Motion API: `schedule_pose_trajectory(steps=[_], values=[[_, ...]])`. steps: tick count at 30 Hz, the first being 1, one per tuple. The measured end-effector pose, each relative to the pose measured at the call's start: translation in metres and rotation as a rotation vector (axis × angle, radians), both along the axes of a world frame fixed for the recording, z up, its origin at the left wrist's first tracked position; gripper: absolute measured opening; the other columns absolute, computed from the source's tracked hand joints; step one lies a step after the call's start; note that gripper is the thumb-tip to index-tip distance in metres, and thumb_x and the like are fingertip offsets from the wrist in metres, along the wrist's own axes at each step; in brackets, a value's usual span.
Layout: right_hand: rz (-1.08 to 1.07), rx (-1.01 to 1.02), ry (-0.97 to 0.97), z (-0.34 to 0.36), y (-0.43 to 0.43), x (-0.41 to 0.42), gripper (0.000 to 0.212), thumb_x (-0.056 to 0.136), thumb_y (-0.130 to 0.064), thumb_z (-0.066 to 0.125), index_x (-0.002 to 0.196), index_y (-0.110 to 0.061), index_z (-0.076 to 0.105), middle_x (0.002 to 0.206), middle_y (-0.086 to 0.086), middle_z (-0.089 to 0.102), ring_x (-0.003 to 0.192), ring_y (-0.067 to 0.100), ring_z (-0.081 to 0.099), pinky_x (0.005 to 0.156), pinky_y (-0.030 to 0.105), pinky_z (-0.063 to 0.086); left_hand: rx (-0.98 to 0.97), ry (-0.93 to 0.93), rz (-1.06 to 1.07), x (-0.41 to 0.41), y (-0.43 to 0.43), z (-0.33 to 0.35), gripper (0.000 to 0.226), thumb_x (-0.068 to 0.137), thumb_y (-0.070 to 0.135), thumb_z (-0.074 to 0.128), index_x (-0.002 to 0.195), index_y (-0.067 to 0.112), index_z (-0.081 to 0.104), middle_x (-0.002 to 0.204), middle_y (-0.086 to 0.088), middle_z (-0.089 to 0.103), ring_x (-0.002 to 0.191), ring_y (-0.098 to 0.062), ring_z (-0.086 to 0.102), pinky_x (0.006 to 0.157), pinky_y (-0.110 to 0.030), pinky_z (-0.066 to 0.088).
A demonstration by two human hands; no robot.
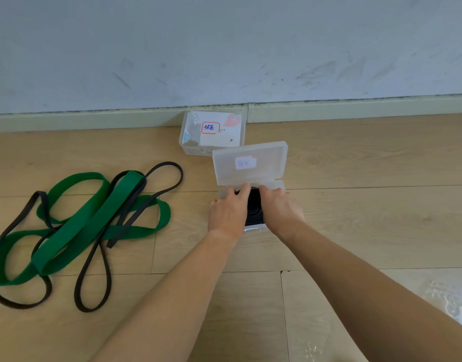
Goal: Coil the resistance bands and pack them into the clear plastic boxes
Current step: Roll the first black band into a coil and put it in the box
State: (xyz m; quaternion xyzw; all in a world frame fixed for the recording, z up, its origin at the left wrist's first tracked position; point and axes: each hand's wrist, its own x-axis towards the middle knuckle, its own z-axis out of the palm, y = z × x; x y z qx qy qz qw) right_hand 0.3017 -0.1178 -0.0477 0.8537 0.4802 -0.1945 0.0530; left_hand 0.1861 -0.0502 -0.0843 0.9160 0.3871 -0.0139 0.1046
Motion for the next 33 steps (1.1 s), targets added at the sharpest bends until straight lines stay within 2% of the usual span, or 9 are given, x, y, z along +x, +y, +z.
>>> schedule_pose_trajectory(steps=[2, 4, 7, 11, 15, 20, 22, 26, 33], values=[[0.017, -0.018, -0.006, 0.001, -0.001, -0.002, 0.034, 0.089, 0.006, 0.055, 0.117, -0.012, 0.050, 0.095, 0.009, 0.064, 0.089, 0.029, 0.066, 0.063, 0.033, 0.041, 0.083, -0.016, 0.020, -0.001, -0.006, 0.000, 0.050, 0.077, 0.007, 0.080, 0.114, 0.025, 0.054, 0.089, -0.005, 0.056, 0.041, -0.023, 0.034, 0.044, -0.029, 0.031], [0.029, -0.015, -0.003, 0.001, -0.003, -0.002, 0.035, 0.090, 0.004, 0.054, 0.121, -0.012, 0.048, 0.098, 0.010, 0.065, 0.088, 0.029, 0.065, 0.064, 0.033, 0.041, 0.196, -0.006, 0.029, 0.000, -0.011, 0.005, 0.053, 0.060, 0.004, 0.087, 0.103, 0.027, 0.066, 0.087, -0.004, 0.057, 0.035, -0.019, 0.021, 0.039, -0.023, 0.021], [0.043, 0.002, -0.014, -0.002, -0.003, 0.000, 0.036, 0.091, 0.002, 0.053, 0.123, -0.013, 0.046, 0.095, 0.009, 0.066, 0.074, 0.027, 0.054, 0.064, 0.034, 0.040, 0.268, -0.030, 0.049, 0.000, -0.013, 0.011, 0.050, 0.054, -0.003, 0.080, 0.093, 0.025, 0.066, 0.093, -0.006, 0.058, 0.037, -0.017, 0.028, 0.041, -0.025, 0.029], [0.075, 0.000, -0.033, -0.002, -0.004, -0.002, 0.037, 0.089, 0.002, 0.054, 0.121, -0.014, 0.045, 0.084, 0.006, 0.059, 0.071, 0.028, 0.053, 0.062, 0.034, 0.040, 0.293, -0.104, -0.028, -0.007, -0.009, 0.001, 0.041, 0.064, 0.003, 0.083, 0.099, 0.018, 0.068, 0.082, 0.000, 0.059, 0.059, -0.018, 0.056, 0.058, -0.031, 0.043], [0.110, 0.016, -0.033, -0.004, -0.006, -0.001, 0.035, 0.090, 0.000, 0.054, 0.120, -0.015, 0.047, 0.079, 0.005, 0.055, 0.069, 0.027, 0.054, 0.060, 0.033, 0.040, 0.218, -0.184, -0.032, -0.016, -0.002, -0.004, 0.042, 0.072, 0.028, 0.089, 0.104, 0.018, 0.065, 0.079, 0.005, 0.063, 0.065, -0.016, 0.060, 0.062, -0.029, 0.045], [0.120, 0.017, 0.004, -0.006, -0.007, 0.003, 0.026, 0.091, -0.010, 0.051, 0.117, -0.017, 0.050, 0.077, 0.003, 0.052, 0.069, 0.028, 0.051, 0.060, 0.035, 0.039, 0.163, -0.269, -0.021, -0.024, -0.001, -0.007, 0.049, 0.067, 0.029, 0.092, 0.105, 0.016, 0.066, 0.076, 0.005, 0.066, 0.066, -0.018, 0.064, 0.077, -0.031, 0.053], [0.103, 0.029, 0.047, -0.006, -0.006, 0.005, 0.022, 0.093, -0.024, 0.051, 0.114, -0.018, 0.052, 0.078, 0.002, 0.052, 0.071, 0.028, 0.051, 0.060, 0.034, 0.039, 0.162, -0.290, 0.001, -0.025, -0.002, -0.009, 0.043, 0.068, 0.028, 0.091, 0.103, 0.017, 0.067, 0.077, 0.006, 0.067, 0.069, -0.018, 0.064, 0.080, -0.032, 0.053], [0.111, 0.045, 0.065, -0.010, -0.004, 0.008, 0.036, 0.099, -0.050, 0.047, 0.114, -0.018, 0.056, 0.089, 0.006, 0.062, 0.082, 0.028, 0.060, 0.065, 0.034, 0.042, 0.189, -0.350, -0.007, -0.029, 0.002, -0.014, 0.013, 0.084, 0.026, 0.077, 0.095, 0.022, 0.071, 0.079, 0.009, 0.068, 0.075, -0.016, 0.064, 0.087, -0.032, 0.048], [0.134, 0.021, 0.019, -0.017, -0.001, 0.007, 0.033, 0.107, -0.040, 0.037, 0.109, -0.017, 0.060, 0.097, 0.009, 0.068, 0.088, 0.031, 0.063, 0.066, 0.035, 0.041, 0.213, -0.320, -0.017, -0.028, 0.002, -0.020, 0.005, 0.090, 0.021, 0.067, 0.090, 0.023, 0.072, 0.075, 0.010, 0.068, 0.075, -0.015, 0.061, 0.085, -0.033, 0.038]])
